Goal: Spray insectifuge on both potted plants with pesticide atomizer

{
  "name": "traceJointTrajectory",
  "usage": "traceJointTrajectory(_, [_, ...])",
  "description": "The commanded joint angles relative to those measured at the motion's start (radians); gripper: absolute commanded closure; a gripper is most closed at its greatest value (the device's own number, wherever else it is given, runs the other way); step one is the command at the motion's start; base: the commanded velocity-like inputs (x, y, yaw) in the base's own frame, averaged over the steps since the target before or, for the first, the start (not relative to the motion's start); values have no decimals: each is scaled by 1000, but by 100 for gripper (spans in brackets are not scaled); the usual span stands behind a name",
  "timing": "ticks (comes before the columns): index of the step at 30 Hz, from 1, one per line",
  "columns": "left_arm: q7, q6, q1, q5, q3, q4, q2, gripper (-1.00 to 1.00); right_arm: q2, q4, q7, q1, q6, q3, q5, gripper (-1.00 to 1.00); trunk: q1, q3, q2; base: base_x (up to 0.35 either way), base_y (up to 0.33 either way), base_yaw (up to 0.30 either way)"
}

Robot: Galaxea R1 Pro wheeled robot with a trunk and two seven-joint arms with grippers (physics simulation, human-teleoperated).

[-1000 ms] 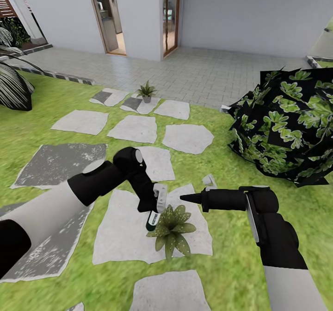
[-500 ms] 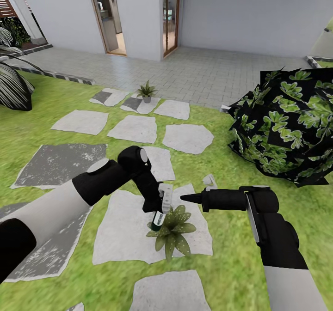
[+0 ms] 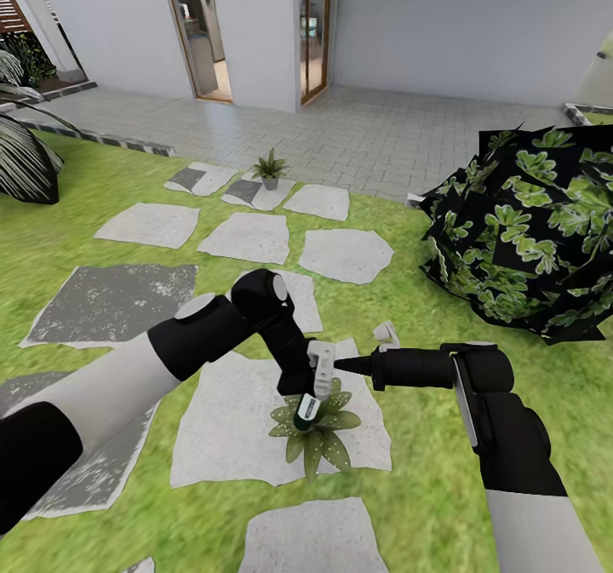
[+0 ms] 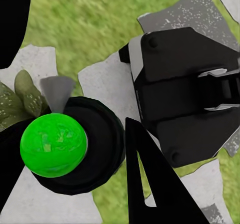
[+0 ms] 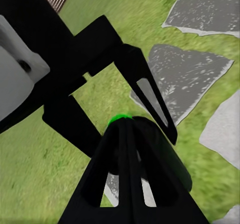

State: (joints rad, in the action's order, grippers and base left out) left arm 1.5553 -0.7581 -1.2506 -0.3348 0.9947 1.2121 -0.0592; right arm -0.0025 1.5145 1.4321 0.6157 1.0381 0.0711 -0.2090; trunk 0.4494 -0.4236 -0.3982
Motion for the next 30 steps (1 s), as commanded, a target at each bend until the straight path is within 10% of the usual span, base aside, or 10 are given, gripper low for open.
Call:
traceJointTrajectory(1, [8,-10,-1,-7,1,1,1,100,0,1,10,1,9,1,-10,100,1,-2,-2,0,0,0])
traceJointTrajectory(30, [9,-10,-30,-6,1,-2,11,100,-1,1,11,1,9,1,-10,100,1,-2,-2,0,0,0])
